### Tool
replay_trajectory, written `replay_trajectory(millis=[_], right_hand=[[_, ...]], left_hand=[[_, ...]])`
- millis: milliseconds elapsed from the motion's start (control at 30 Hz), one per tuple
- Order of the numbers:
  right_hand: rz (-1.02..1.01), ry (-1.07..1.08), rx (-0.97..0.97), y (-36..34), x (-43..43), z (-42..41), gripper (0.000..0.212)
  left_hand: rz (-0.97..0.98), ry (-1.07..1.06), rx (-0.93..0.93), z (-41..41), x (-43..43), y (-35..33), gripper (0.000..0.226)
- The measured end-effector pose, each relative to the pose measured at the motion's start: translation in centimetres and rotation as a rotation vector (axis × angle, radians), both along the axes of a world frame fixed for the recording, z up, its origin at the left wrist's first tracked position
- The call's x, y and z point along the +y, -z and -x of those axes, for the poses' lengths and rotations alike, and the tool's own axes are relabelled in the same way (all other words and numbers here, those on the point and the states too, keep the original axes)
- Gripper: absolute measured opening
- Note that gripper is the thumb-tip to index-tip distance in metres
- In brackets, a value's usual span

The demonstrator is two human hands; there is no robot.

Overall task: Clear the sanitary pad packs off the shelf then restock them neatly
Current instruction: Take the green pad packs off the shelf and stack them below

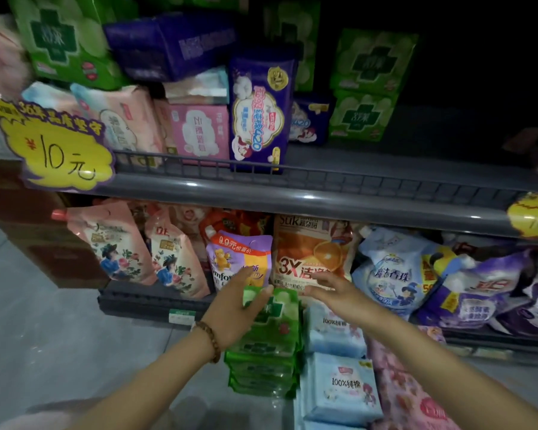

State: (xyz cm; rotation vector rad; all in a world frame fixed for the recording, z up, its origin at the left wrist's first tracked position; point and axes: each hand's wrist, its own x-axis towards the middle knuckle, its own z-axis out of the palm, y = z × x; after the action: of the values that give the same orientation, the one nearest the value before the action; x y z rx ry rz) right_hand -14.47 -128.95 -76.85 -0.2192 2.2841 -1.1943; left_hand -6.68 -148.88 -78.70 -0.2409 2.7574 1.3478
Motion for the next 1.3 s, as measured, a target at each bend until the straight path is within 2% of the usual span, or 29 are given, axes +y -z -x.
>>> replay_trajectory(millis=[67, 200, 333, 400, 533, 667, 767, 900, 1000, 1100, 1167, 1300], right_hand=[[0.09, -0.038, 0.089, -4.5, 1.6, 0.4, 0.048], [0.315, 0.036, 0.261, -13.0, 4.4, 3.2, 0.031], [0.394, 0.19, 0.444, -17.4, 6.6, 8.8, 0.024], [0.414, 0.275, 0.441, -17.5, 7.0, 11.8, 0.024], [0.394, 0.459, 0.467, -15.8, 7.3, 18.9, 0.049], [0.423, 0.547, 0.424, -14.1, 6.6, 25.9, 0.073], [0.513, 0.535, 0.46, -13.4, 5.5, 30.1, 0.082], [0.667, 0.475, 0.469, -13.2, 4.2, 33.8, 0.084], [0.72, 0.448, 0.431, -12.9, 3.5, 35.3, 0.106], [0.728, 0.436, 0.415, -12.8, 2.9, 35.7, 0.12], [0.727, 0.446, 0.439, -12.6, 2.7, 35.8, 0.117], [0.648, 0.457, 0.587, -12.3, 2.5, 34.6, 0.087]], left_hand=[[-0.006, 0.051, 0.155, 1.0, 1.2, -4.0, 0.066], [0.037, 0.117, 0.439, 5.9, 3.2, -12.7, 0.063], [0.246, 0.139, 0.643, 13.2, 5.5, -18.0, 0.062], [0.279, 0.125, 0.637, 16.7, 6.5, -18.6, 0.06], [0.511, 0.067, 0.487, 24.6, 9.0, -18.7, 0.063], [0.484, 0.016, 0.45, 30.5, 9.9, -17.8, 0.06], [0.521, -0.033, 0.488, 33.4, 9.4, -15.9, 0.064], [0.698, -0.042, 0.539, 34.9, 8.7, -14.0, 0.077], [0.665, -0.053, 0.543, 35.1, 8.7, -14.0, 0.066], [0.627, -0.062, 0.588, 35.2, 8.7, -14.0, 0.07], [0.587, -0.071, 0.598, 35.2, 8.7, -14.0, 0.073], [0.474, -0.098, 0.635, 35.1, 8.8, -14.4, 0.069]])
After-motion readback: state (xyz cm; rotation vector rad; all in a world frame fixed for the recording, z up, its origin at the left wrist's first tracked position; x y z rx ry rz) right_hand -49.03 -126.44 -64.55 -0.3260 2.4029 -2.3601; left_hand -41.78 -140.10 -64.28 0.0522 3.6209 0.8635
